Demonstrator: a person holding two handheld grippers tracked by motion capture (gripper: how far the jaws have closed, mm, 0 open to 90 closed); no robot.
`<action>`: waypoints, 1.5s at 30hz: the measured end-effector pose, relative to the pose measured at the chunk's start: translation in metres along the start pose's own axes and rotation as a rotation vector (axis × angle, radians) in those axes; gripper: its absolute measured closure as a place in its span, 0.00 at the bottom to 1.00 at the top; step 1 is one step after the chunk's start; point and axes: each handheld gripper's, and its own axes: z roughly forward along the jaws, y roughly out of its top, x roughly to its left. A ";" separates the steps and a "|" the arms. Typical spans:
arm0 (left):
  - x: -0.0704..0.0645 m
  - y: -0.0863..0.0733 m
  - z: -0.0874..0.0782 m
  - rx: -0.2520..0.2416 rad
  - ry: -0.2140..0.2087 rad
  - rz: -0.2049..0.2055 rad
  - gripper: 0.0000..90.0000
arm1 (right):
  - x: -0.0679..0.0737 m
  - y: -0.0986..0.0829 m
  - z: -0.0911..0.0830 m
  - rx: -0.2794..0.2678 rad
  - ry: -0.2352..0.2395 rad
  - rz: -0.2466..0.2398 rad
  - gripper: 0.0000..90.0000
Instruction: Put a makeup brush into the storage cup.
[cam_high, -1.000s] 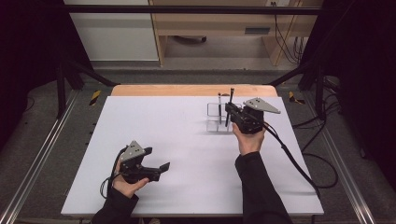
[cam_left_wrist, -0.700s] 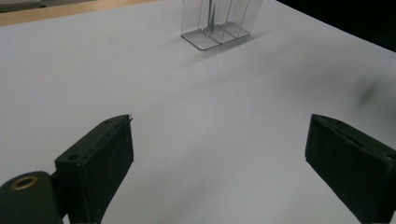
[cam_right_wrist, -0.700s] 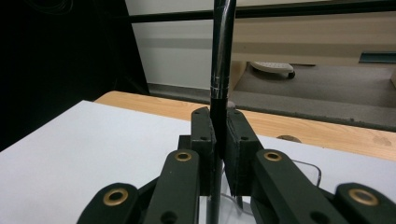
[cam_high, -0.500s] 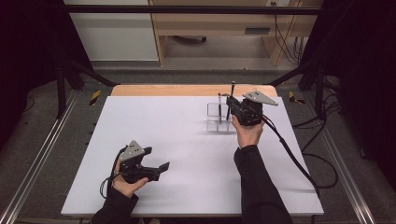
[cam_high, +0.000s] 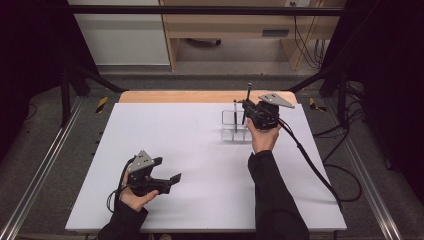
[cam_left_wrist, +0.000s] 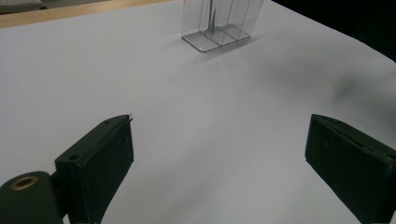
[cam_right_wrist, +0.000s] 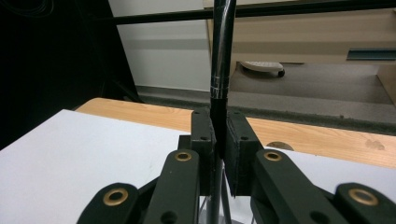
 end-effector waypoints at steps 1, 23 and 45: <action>0.000 0.000 0.000 0.001 0.000 0.001 0.08 | -0.001 0.000 0.001 -0.001 -0.001 0.002 0.93; -0.001 0.000 0.000 -0.002 -0.005 0.000 0.08 | -0.006 0.001 0.025 -0.008 -0.049 0.010 0.93; -0.001 0.000 0.000 -0.003 -0.006 0.001 0.08 | -0.005 -0.010 0.038 0.002 -0.068 0.010 0.93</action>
